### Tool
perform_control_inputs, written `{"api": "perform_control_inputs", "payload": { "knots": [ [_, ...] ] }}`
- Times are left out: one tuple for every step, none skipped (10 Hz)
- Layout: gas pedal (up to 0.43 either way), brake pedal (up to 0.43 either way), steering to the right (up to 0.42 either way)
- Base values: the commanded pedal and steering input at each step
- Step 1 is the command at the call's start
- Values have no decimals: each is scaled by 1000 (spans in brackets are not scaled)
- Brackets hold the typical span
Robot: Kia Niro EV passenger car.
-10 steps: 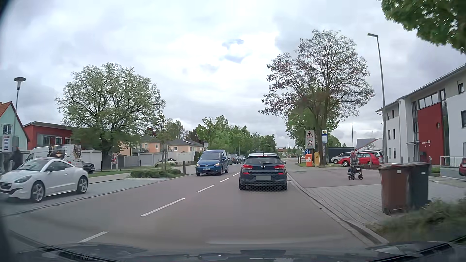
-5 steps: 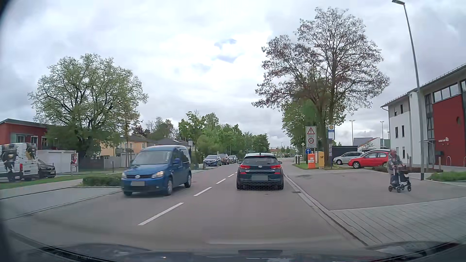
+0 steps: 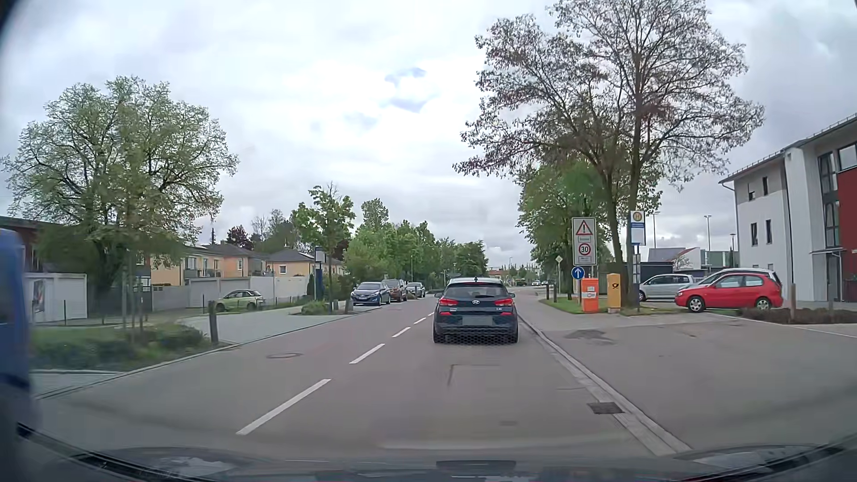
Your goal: Follow the waypoints while adhering to traffic rules and regulations
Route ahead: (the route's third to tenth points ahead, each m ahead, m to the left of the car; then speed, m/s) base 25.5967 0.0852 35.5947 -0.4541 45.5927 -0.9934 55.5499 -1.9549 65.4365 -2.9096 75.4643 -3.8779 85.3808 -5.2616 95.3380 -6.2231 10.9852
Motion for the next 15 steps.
{"api": "perform_control_inputs", "payload": {
  "knots": [
    [240, 12, 15],
    [240, 6, 11],
    [240, 6, 8],
    [240, 6, 7],
    [240, 12, 7],
    [240, 12, 7],
    [240, 12, 8],
    [240, 6, 8],
    [240, 6, 9],
    [248, 12, 9],
    [248, 12, 9],
    [248, 12, 9],
    [248, 6, 9],
    [248, 12, 10],
    [248, 12, 10]
  ]
}}
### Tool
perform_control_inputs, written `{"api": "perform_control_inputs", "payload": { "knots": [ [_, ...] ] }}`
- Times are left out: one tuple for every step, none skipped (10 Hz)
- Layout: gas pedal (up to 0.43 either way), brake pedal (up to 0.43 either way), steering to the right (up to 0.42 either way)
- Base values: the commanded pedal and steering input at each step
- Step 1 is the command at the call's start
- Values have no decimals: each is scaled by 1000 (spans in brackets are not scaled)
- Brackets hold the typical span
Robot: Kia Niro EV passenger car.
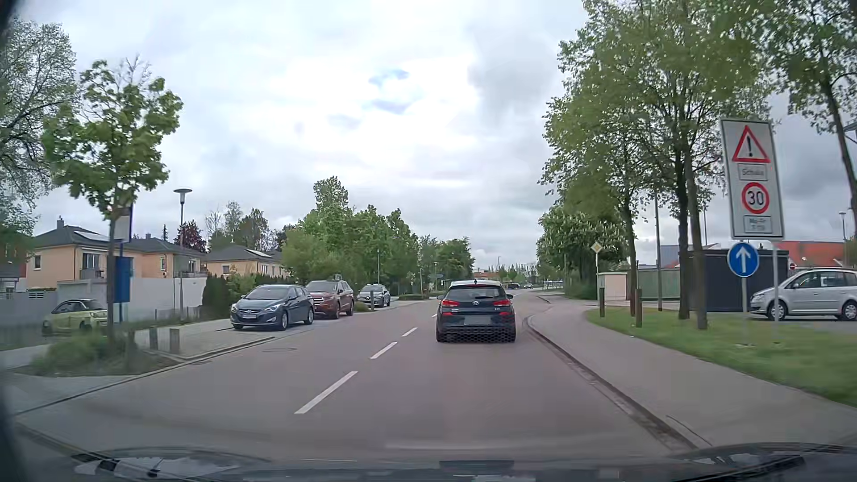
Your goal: Follow the waypoints while adhering to traffic rules and regulations
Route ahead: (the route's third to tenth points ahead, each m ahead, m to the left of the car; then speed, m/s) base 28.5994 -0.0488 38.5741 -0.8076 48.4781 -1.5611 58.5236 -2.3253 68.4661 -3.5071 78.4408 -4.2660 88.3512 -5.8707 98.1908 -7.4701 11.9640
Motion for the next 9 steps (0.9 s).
{"api": "perform_control_inputs", "payload": {
  "knots": [
    [248, 6, 11],
    [248, 12, 10],
    [248, 12, 10],
    [248, 12, 11],
    [248, 12, 12],
    [248, 12, 12],
    [248, 12, 12],
    [248, 6, 12],
    [248, 12, 12]
  ]
}}
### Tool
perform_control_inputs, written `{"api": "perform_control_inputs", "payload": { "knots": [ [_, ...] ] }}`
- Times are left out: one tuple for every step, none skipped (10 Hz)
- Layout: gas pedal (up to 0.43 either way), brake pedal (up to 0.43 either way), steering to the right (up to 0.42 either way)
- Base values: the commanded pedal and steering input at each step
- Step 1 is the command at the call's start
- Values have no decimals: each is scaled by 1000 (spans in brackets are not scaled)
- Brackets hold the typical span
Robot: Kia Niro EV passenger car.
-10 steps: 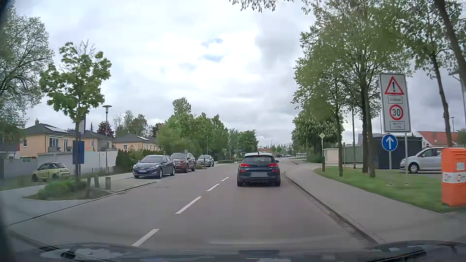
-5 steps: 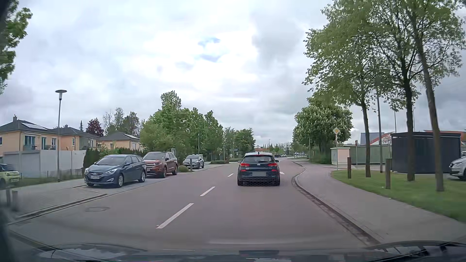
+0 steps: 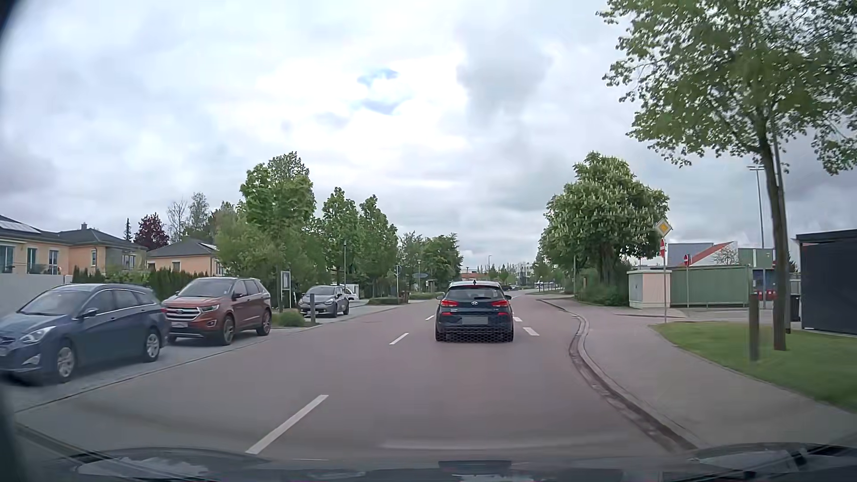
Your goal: Follow the waypoints while adhering to traffic rules and regulations
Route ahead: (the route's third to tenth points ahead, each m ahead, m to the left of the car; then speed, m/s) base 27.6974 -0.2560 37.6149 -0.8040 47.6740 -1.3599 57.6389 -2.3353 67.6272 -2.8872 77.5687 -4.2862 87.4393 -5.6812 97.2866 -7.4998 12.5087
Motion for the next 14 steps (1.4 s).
{"api": "perform_control_inputs", "payload": {
  "knots": [
    [248, 12, 12],
    [248, 6, 12],
    [248, 6, 12],
    [248, 12, 12],
    [240, 6, 12],
    [240, 12, 12],
    [240, 12, 12],
    [220, 12, 12],
    [220, 6, 12],
    [209, 12, 12],
    [197, 12, 12],
    [197, 6, 12],
    [189, 12, 11],
    [177, 12, 11]
  ]
}}
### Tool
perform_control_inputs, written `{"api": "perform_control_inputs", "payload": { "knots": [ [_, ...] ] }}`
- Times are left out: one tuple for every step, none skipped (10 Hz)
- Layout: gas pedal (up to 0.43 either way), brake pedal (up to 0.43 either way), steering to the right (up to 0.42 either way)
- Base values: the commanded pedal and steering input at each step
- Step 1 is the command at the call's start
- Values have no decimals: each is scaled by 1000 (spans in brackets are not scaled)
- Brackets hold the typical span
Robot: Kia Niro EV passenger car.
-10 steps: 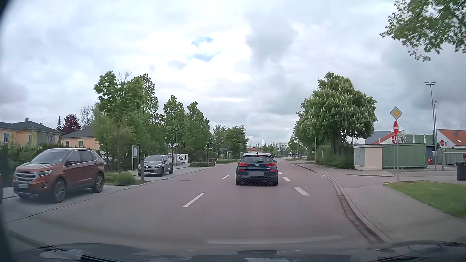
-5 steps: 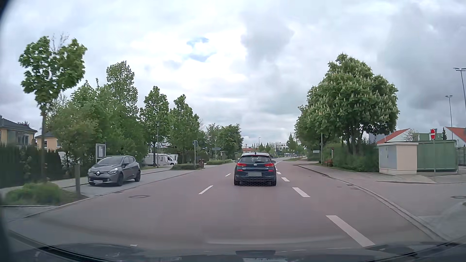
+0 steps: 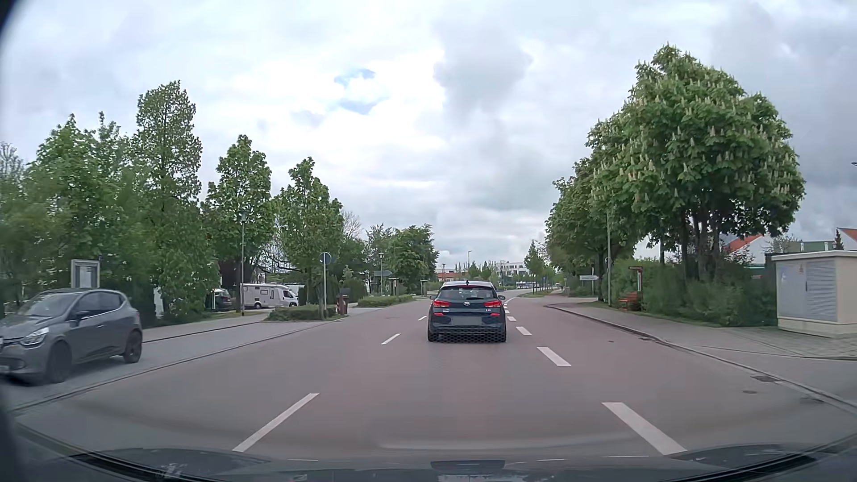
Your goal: Follow the waypoints while adhering to traffic rules and regulations
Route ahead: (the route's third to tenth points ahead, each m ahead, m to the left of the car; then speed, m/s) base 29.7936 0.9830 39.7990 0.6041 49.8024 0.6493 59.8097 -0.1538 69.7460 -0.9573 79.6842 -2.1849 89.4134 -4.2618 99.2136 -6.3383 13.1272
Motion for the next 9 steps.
{"api": "perform_control_inputs", "payload": {
  "knots": [
    [177, 6, 11],
    [177, 6, 11],
    [177, 6, 11],
    [169, 6, 11],
    [169, 6, 11],
    [138, 6, 11],
    [110, 6, 11],
    [110, 6, 11],
    [110, 12, 11]
  ]
}}
